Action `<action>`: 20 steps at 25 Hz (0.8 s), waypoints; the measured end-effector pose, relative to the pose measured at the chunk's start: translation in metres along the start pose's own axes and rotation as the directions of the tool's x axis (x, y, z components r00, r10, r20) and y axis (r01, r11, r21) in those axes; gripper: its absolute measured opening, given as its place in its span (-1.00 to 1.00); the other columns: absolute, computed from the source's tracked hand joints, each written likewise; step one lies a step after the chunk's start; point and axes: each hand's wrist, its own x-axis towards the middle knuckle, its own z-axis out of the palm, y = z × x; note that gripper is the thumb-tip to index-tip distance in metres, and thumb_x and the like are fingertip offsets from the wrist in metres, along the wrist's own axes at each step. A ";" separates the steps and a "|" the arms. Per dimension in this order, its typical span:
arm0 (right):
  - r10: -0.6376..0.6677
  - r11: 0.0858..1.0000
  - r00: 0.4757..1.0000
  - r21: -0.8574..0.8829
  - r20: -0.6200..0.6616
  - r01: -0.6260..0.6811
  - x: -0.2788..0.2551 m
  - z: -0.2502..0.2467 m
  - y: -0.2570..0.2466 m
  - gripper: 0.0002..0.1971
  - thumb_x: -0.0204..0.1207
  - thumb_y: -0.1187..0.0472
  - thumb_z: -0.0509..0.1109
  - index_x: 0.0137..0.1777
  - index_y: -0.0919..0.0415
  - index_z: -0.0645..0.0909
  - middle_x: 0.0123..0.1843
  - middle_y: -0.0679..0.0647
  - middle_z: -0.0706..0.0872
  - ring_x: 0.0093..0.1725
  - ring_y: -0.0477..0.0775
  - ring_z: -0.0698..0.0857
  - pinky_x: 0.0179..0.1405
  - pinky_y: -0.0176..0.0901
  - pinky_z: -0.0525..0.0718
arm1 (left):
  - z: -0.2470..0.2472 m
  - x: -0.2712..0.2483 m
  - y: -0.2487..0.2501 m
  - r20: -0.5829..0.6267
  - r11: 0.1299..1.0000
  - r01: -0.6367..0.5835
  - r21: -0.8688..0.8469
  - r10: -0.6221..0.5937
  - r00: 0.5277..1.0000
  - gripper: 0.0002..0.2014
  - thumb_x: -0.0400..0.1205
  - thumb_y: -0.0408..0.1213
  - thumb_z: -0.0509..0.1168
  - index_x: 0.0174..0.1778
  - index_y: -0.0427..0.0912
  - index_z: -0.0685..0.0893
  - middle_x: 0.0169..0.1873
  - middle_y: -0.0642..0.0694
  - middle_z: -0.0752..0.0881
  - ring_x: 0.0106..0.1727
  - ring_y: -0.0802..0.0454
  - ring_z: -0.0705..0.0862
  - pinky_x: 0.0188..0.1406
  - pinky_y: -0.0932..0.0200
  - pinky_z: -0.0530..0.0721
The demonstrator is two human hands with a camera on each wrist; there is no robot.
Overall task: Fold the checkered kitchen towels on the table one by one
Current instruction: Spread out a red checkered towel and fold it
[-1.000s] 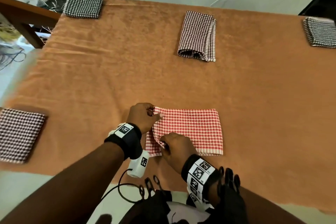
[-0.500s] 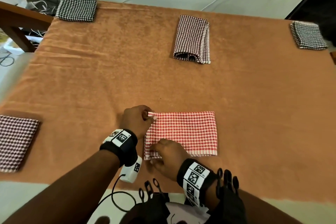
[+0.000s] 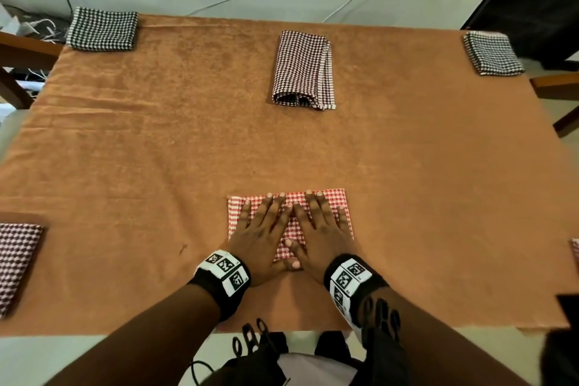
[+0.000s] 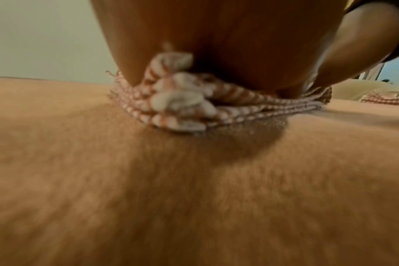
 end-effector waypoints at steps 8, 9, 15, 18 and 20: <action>0.112 0.993 0.994 -0.023 0.000 -0.112 0.001 0.011 0.053 -0.22 0.50 -0.53 -0.24 0.65 -0.29 -0.38 0.65 -0.15 -0.53 0.67 0.11 -0.46 0.60 0.35 -0.35 | -0.001 -0.011 -0.020 -0.021 0.985 0.173 0.029 -0.172 0.985 0.02 0.40 0.68 -0.30 0.71 0.20 -0.31 0.71 -0.03 -0.38 0.71 -0.20 -0.42 0.55 -0.46 -0.46; 0.114 0.993 0.993 -0.022 0.004 -0.114 0.000 0.010 0.056 -0.22 0.50 -0.53 -0.25 0.64 -0.29 -0.39 0.64 -0.16 -0.55 0.66 0.10 -0.48 0.60 0.34 -0.37 | -0.002 -0.013 -0.021 -0.018 0.980 0.198 0.011 -0.198 0.980 0.00 0.41 0.68 -0.30 0.71 0.23 -0.29 0.71 0.00 -0.39 0.70 -0.18 -0.43 0.53 -0.49 -0.47; 0.144 0.989 0.990 0.045 0.002 -0.144 -0.003 0.002 0.053 -0.19 0.56 -0.43 -0.04 0.70 -0.16 -0.28 0.72 0.01 -0.43 0.70 0.19 -0.34 0.62 0.31 -0.25 | -0.004 -0.016 -0.027 -0.008 0.981 0.187 -0.059 -0.188 0.982 -0.01 0.43 0.65 -0.31 0.69 0.20 -0.36 0.68 -0.05 -0.47 0.69 -0.16 -0.47 0.57 -0.55 -0.31; 0.276 0.920 0.950 0.327 -0.146 -0.217 -0.025 -0.003 0.052 -0.22 0.45 -0.10 0.38 0.64 0.00 0.20 0.63 0.16 0.25 0.58 0.26 0.26 0.54 0.24 0.34 | -0.004 -0.031 -0.033 -0.122 0.958 0.203 -0.201 -0.230 0.966 -0.04 0.50 0.54 -0.07 0.71 0.18 -0.31 0.72 -0.06 -0.38 0.73 -0.14 -0.37 0.64 -0.43 -0.23; 0.379 0.787 0.914 0.570 -0.142 -0.238 -0.041 0.001 0.052 -0.27 0.36 0.07 0.51 0.55 0.07 0.38 0.37 0.12 0.51 0.35 0.18 0.54 0.39 0.11 0.54 | -0.002 -0.041 -0.038 -0.202 0.918 0.224 -0.327 -0.299 0.933 -0.08 0.53 0.43 0.08 0.73 0.17 -0.13 0.75 -0.06 -0.23 0.75 -0.13 -0.24 0.65 -0.37 -0.16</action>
